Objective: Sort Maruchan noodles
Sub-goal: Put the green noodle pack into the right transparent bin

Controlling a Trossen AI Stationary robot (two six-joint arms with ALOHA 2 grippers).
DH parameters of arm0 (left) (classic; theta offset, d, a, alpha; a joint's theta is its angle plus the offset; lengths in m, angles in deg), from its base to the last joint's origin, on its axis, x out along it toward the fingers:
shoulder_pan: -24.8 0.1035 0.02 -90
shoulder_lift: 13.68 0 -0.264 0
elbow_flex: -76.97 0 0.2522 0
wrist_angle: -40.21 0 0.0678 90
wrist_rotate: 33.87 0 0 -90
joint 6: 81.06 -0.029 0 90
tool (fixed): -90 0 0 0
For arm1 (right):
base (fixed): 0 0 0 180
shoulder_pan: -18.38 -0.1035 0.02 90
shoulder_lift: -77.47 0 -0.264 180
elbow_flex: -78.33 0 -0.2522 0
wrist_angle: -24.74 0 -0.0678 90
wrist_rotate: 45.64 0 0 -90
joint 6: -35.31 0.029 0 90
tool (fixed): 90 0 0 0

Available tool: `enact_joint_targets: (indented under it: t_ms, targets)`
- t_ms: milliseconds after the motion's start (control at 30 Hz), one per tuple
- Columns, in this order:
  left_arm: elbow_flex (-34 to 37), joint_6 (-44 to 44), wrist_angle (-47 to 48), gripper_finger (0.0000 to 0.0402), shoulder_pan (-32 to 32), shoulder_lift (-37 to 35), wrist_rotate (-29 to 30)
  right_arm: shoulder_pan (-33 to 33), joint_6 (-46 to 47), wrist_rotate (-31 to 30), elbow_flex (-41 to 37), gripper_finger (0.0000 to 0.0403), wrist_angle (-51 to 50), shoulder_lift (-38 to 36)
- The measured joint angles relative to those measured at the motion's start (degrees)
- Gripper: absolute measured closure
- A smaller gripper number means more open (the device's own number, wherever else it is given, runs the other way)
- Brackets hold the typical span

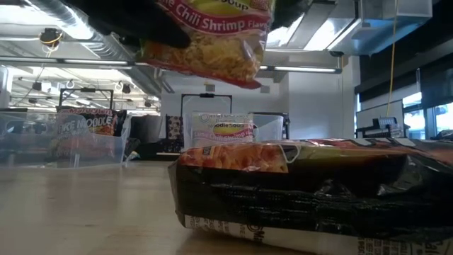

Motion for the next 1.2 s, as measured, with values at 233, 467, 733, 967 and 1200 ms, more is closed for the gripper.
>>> enact_joint_targets:
  t_ms: [233,467,733,967,1200]
  targets:
    - [1.11,0.1,-0.98,0.0268,-1.23,0.0,0.81,-4.37,2.88,-9.69,-18.77,0.017,14.22,-8.22]
    - [7.02,0.14,-13.42,0.0269,0.56,0.0,0.9,-4.74,5.07,-9.33,-43.01,0.0177,51.01,-12.98]
    - [8.52,2.79,-19.8,0.0269,2.59,0.02,-0.15,-4.59,4.71,-6.66,-49.34,0.0177,72.56,-13.07]
    - [8.52,4.71,-19.7,0.0269,2.95,0.02,-0.16,-4.61,4.94,-7.07,-49.29,0.0141,73.37,-13.07]
    - [8.52,5.65,-19.67,0.0269,2.95,0.02,-0.15,-4.57,4.52,-12.83,-49.29,0.0112,75.14,-13.07]
